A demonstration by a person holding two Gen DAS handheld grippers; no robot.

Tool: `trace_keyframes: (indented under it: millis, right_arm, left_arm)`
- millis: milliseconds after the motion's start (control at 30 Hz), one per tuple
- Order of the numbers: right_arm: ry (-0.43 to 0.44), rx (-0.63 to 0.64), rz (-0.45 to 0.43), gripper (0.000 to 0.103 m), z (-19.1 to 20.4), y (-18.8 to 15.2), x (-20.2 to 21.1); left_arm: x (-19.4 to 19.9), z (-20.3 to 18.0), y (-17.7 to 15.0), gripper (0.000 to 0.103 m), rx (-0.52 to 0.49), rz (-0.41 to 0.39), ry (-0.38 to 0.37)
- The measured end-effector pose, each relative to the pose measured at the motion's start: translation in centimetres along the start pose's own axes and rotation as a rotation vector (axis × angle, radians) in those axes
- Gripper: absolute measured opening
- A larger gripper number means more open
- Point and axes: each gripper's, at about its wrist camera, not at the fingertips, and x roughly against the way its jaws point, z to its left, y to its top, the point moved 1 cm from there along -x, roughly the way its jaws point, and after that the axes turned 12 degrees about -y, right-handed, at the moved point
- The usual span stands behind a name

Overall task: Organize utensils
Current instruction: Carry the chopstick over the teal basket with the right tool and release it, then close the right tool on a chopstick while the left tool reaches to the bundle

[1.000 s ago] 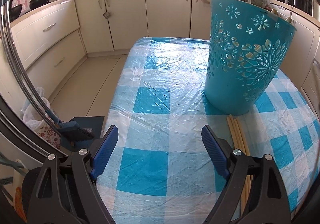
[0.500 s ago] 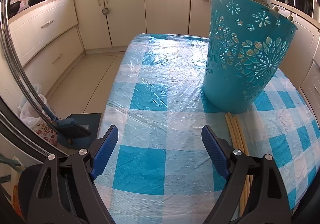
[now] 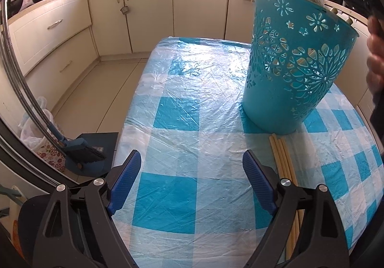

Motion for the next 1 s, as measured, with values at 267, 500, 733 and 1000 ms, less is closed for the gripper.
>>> trace_keyframes:
  millis: [267,500,733,1000]
  right_arm:
    - [0.025,-0.024,-0.008,0.008,-1.5,0.0,4.2]
    - [0.016,-0.028,0.006,0.021,-2.9,-2.6,9.6]
    - [0.031,0.089,0.399,0.023,-1.2,-12.5,7.1]
    - [0.009,0.168,0.571,0.020,1.6,-15.6,2.2]
  left_arm:
    - [-0.2,0.2,-0.1,0.083,0.012,0.003,0.005]
    - [-0.2,0.5,-0.1,0.084,0.031,-0.001,0.007]
    - [-0.3,1.0,-0.1,0.084,0.058,0.001,0.002]
    - [-0.5,1.7,-0.1,0.084,0.097,0.008,-0.011]
